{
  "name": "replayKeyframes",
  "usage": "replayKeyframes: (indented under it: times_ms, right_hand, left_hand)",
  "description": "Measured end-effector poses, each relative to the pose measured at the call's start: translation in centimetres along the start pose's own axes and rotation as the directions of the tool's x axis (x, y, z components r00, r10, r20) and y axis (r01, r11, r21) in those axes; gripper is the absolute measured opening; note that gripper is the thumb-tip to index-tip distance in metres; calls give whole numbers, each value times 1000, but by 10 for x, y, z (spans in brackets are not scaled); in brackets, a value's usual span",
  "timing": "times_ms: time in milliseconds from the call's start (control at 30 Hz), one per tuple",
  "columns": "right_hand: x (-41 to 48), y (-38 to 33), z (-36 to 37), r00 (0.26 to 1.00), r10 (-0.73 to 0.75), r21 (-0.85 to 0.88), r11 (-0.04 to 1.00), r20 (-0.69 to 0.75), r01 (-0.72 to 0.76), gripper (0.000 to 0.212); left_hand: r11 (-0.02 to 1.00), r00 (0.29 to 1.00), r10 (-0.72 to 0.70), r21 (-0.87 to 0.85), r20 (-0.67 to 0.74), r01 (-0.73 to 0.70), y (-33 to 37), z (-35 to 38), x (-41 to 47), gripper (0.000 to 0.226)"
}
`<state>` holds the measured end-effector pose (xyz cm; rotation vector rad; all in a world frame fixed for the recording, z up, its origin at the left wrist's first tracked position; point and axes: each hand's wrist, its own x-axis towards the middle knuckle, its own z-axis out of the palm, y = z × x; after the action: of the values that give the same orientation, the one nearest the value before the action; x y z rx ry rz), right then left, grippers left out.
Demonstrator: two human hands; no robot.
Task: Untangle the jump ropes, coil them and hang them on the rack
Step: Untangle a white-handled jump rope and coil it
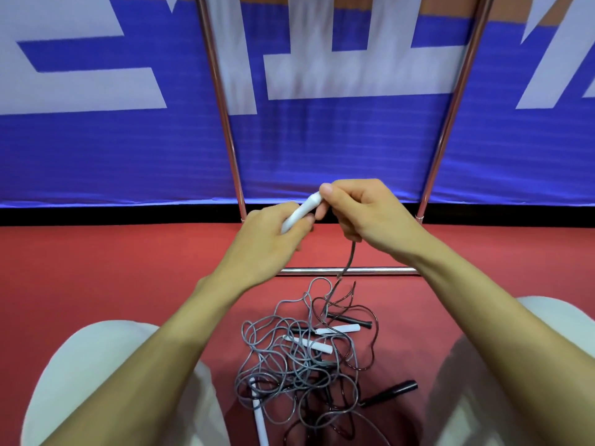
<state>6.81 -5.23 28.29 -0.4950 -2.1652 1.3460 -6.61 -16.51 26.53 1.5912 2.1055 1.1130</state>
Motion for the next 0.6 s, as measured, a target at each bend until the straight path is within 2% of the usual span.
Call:
replayKeyframes:
  times_ms: [67, 133, 233, 300, 400, 533, 567, 600]
  right_hand:
    - [0, 1, -6, 1000, 11, 52, 999, -4, -11, 38]
    - [1, 7, -12, 1000, 8, -78, 997, 21, -6, 33]
    - [3, 24, -14, 986, 99, -241, 968, 137, -64, 22]
    - [3, 36, -10, 957, 190, -323, 940, 217, -113, 14]
    - [3, 50, 2, 921, 247, -481, 873, 302, -76, 16]
    - [6, 55, 19, 933, 192, -471, 881, 305, -27, 22]
    - [7, 53, 22, 946, 172, -452, 891, 274, -32, 26]
    - [8, 51, 24, 962, 161, -409, 911, 221, -58, 26]
  left_hand:
    - [999, 999, -35, -11, -12, 35, 4, 1, 3, 27]
    - [993, 995, -86, -81, -49, 82, 4, -2, 7, 30]
    - [907, 975, -197, -397, -103, 142, 3, -8, 9, 28]
    - [795, 957, -263, -590, -122, 143, 6, -11, 7, 29]
    - [638, 932, -341, -758, -121, 135, 9, -19, 5, 30]
    - [213, 914, -406, -973, -1, 93, 5, -30, 5, 31]
    - [178, 906, -423, -981, -1, 82, 4, -32, 6, 31]
    - [200, 893, -449, -977, -19, 79, 2, -32, 6, 31]
